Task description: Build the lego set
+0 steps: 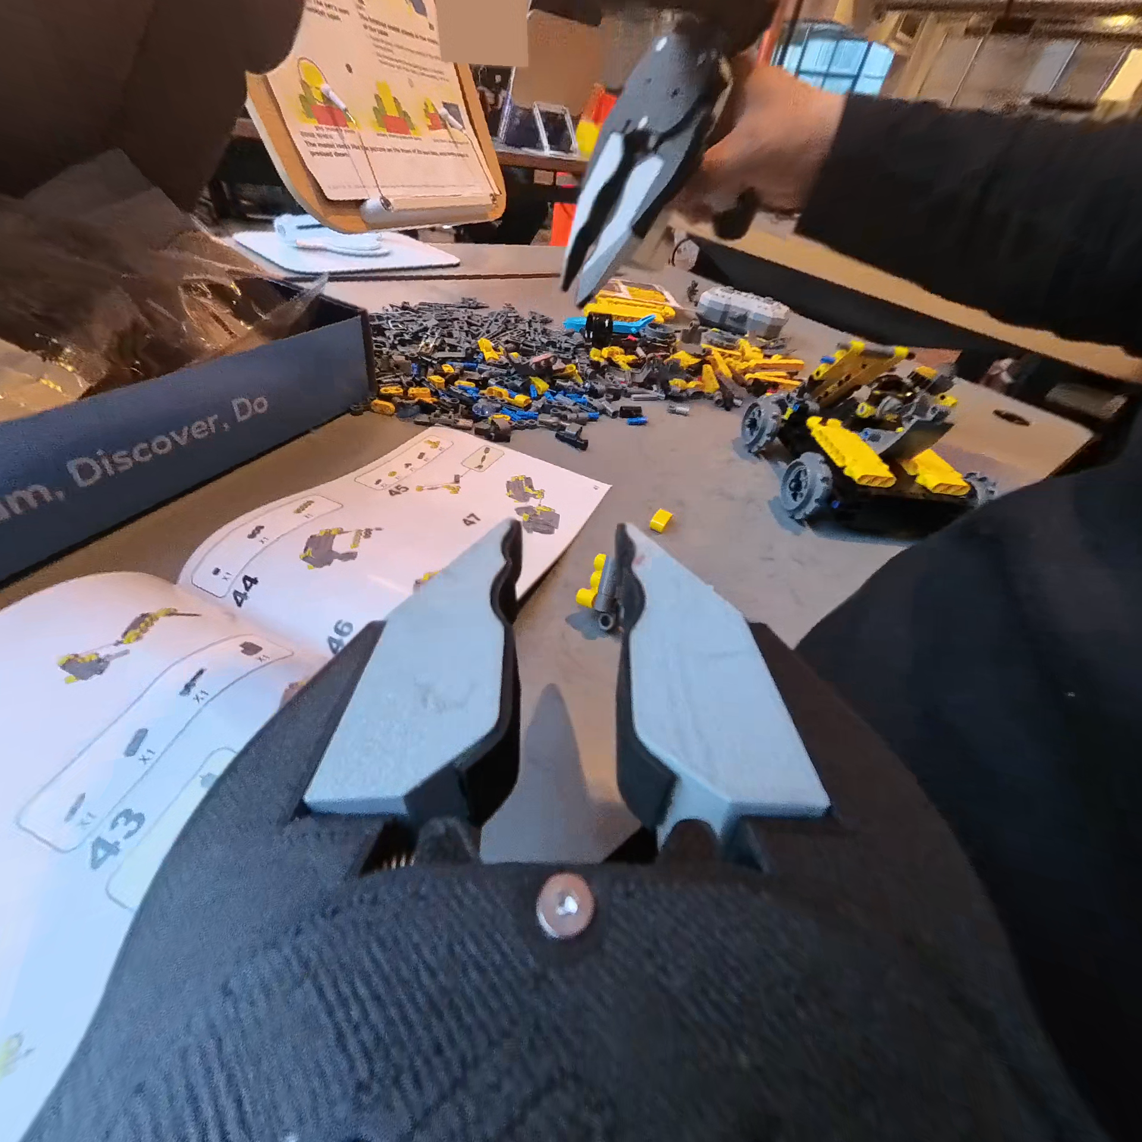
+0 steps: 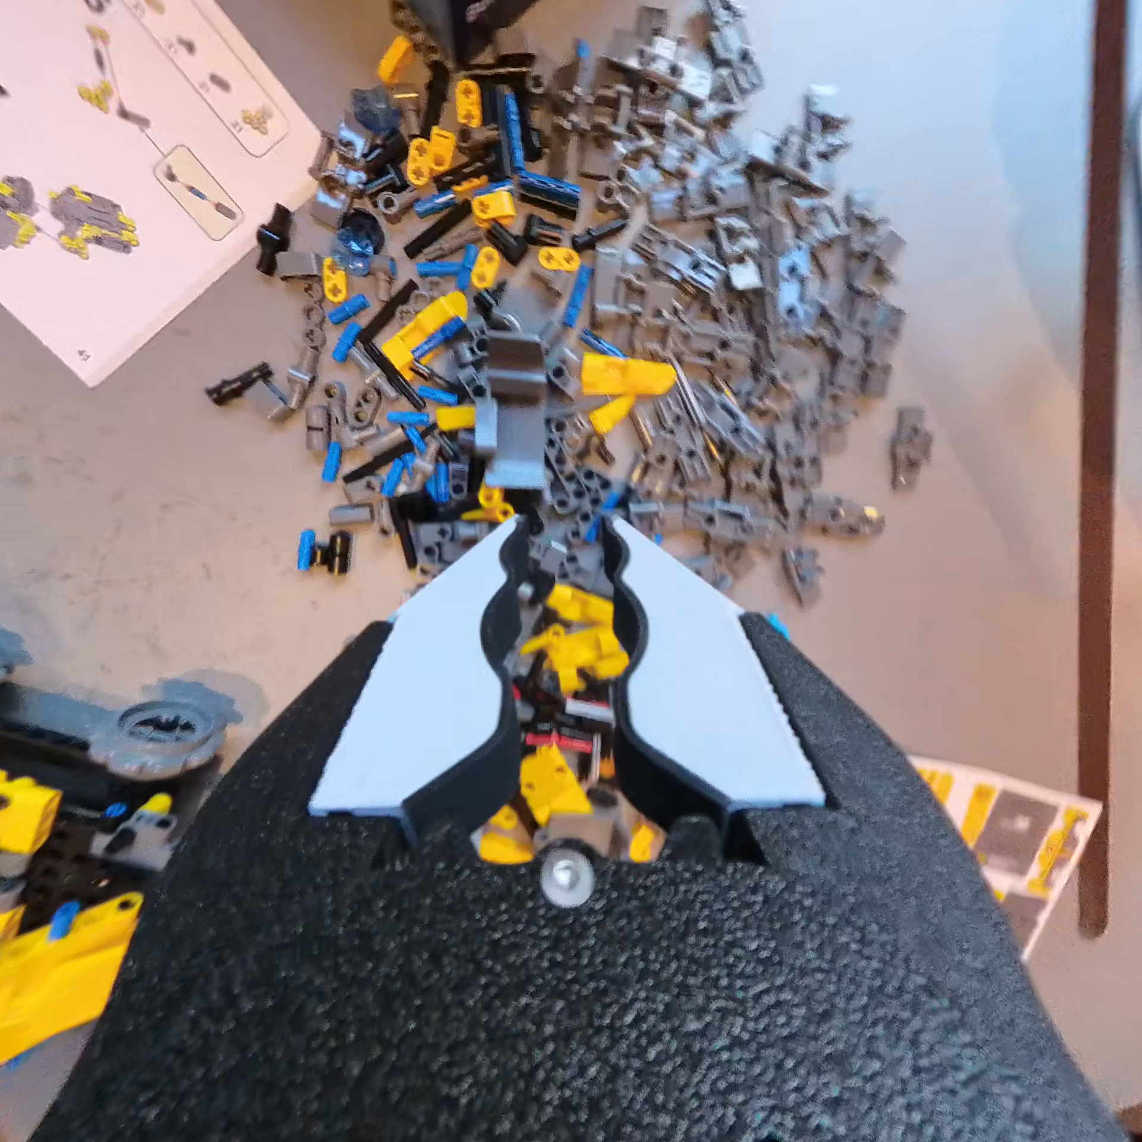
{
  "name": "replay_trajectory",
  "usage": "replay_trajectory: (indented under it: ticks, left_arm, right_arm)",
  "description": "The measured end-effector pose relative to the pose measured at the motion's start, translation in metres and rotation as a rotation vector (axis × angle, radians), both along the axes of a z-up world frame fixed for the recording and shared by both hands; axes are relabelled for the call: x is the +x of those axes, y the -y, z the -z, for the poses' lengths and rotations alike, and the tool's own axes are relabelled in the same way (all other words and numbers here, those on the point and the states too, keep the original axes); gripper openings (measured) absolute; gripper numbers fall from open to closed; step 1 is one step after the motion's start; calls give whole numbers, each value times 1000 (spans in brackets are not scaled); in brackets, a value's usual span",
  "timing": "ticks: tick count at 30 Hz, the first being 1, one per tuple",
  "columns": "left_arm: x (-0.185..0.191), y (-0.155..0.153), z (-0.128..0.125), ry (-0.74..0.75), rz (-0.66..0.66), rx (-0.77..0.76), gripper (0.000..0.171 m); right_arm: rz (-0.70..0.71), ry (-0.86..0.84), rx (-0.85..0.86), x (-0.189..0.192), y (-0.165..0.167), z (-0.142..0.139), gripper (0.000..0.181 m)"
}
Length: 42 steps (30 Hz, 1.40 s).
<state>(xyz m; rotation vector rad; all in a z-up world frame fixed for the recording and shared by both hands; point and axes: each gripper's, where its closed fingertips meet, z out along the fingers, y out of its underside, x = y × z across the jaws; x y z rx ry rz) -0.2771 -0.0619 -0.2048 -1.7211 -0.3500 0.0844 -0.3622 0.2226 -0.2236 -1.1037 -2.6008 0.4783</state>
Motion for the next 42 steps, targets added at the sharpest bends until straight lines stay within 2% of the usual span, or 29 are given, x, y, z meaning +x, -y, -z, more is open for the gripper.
replay_trajectory:
  ticks: [3, 6, 9, 12, 17, 21, 22, 24, 25, 30, 35, 37, 42]
  left_arm:
    - [-2, -6, -3, -16, 12, -24, 29]
    - [-11, -11, -1, -18, 4, -40, 29]
    - [-18, -14, 1, 25, -3, -38, 30]
    - [-17, -17, 2, 83, 1, -11, 30]
    - [-13, -18, 10, 113, -2, -28, 31]
    - [-12, -19, 12, 80, -14, -49, 31]
    - [-12, -19, 14, 80, -11, -57, 31]
    - [-12, -20, 15, 83, -8, -57, 30]
    - [-11, -20, 14, 87, -5, -55, 30]
    - [-11, -20, 15, 142, 27, -42, 31]
    - [-11, -20, 15, 170, 40, -29, 31]
    - [-11, -21, 15, 168, 41, -33, 31]
    - [-10, -20, 14, 164, 41, -26, 30]
  right_arm:
    - [144, 16, -29, 28, -35, -10, 25]
    - [265, 70, -21, 61, -68, 1, 29]
    - [263, 134, -114, 92, -62, 16, 29]
    - [244, 152, -124, 107, -56, 29, 28]
    - [201, 128, -169, 92, -35, 38, 30]
    - [170, 134, -164, 73, -19, 44, 39]
    - [163, 149, -162, 71, -16, 47, 38]
    - [146, 178, -120, 71, -17, 53, 17]
    - [136, 184, -103, 72, -17, 54, 16]
    - [131, 160, -103, 72, -22, 39, 15]
    - [170, 185, -188, 75, -31, 28, 15]
    - [206, 230, -275, 78, -32, 28, 15]
    - [310, 322, -677, 72, -16, 6, 15]
